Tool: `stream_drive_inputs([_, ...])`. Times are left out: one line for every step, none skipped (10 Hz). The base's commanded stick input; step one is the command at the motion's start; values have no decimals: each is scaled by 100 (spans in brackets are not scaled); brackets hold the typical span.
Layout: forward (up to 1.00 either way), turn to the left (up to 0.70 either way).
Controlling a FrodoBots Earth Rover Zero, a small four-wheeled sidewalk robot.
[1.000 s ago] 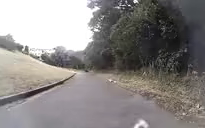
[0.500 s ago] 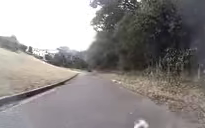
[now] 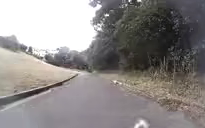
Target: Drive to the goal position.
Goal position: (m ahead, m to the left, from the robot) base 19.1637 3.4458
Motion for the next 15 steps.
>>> stream_drive_inputs([70, 0])
stream_drive_inputs([70, 0])
stream_drive_inputs([70, 0])
stream_drive_inputs([70, 0])
stream_drive_inputs([70, 0])
stream_drive_inputs([70, 0])
stream_drive_inputs([70, 0])
stream_drive_inputs([70, 0])
stream_drive_inputs([70, 0])
stream_drive_inputs([70, 0])
stream_drive_inputs([70, 0])
stream_drive_inputs([70, 0])
stream_drive_inputs([70, 0])
stream_drive_inputs([70, 0])
stream_drive_inputs([70, 0])
